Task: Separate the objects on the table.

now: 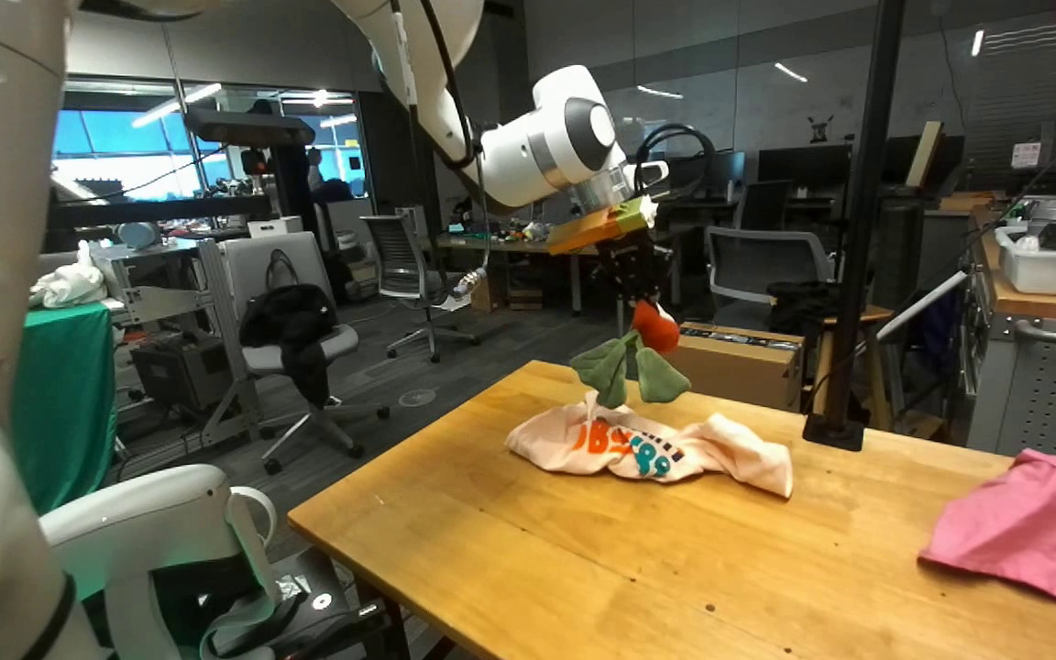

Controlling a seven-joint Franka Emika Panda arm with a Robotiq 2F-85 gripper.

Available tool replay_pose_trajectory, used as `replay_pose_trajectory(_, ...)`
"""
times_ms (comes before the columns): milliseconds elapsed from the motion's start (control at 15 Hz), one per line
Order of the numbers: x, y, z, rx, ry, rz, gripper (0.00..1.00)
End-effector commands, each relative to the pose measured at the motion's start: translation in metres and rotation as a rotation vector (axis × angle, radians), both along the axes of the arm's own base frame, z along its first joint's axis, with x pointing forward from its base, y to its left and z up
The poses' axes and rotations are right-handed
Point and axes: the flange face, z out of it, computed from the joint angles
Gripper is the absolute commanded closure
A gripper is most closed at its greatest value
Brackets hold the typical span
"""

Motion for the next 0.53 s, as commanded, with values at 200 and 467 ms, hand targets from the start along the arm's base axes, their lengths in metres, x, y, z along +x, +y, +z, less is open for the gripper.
replay_pose_trajectory(200, -0.051, -0.009, 0.055, -0.087, 0.044, -0.066, 0.97)
replay_pose_trajectory(467, -0.080, -0.019, 0.069, -0.111, 0.132, -0.080, 0.97)
